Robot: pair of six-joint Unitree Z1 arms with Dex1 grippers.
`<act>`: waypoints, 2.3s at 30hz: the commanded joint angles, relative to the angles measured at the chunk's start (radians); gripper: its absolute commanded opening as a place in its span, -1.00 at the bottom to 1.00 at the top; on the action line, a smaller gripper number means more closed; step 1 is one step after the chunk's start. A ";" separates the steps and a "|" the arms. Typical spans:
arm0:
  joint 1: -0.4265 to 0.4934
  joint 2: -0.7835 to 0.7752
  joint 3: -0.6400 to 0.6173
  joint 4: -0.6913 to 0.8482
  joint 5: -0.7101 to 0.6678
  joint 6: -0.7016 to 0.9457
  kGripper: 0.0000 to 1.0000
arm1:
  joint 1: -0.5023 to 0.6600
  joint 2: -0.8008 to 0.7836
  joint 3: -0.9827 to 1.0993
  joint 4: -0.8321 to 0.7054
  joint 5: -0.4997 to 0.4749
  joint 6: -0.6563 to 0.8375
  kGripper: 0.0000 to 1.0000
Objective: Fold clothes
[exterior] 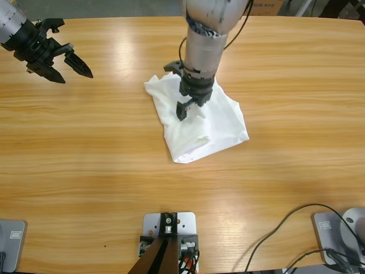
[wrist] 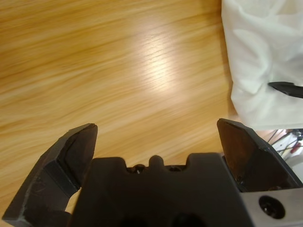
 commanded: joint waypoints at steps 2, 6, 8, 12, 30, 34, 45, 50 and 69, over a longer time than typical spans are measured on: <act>-0.026 -0.005 0.062 -0.029 0.001 0.009 0.99 | -0.010 -0.042 0.018 -0.021 -0.011 0.011 -0.62; -0.031 -0.005 0.092 -0.049 0.001 0.009 0.99 | -0.011 -0.048 -0.022 0.022 -0.085 0.015 -1.00; -0.033 -0.006 0.099 -0.053 0.001 0.009 0.99 | -0.011 -0.035 -0.044 0.047 -0.119 0.019 -1.00; -0.034 -0.008 0.105 -0.055 0.004 0.009 0.99 | -0.011 -0.015 -0.051 0.065 -0.155 0.018 -1.00; -0.036 0.000 0.118 -0.073 0.007 0.017 0.99 | -0.011 -0.060 -0.107 0.116 -0.082 0.007 0.25; -0.036 -0.002 0.123 -0.073 0.007 0.021 0.99 | -0.015 -0.044 -0.106 0.090 -0.022 0.001 0.87; -0.036 -0.009 0.140 -0.074 0.013 0.032 0.99 | -0.043 -0.026 -0.052 -0.005 0.031 -0.016 0.94; -0.034 -0.006 0.142 -0.075 0.015 0.034 0.99 | -0.071 -0.023 -0.011 -0.008 -0.023 -0.013 0.92; -0.034 0.004 0.153 -0.087 0.018 0.038 0.99 | -0.033 0.011 0.010 -0.034 0.020 0.008 -0.04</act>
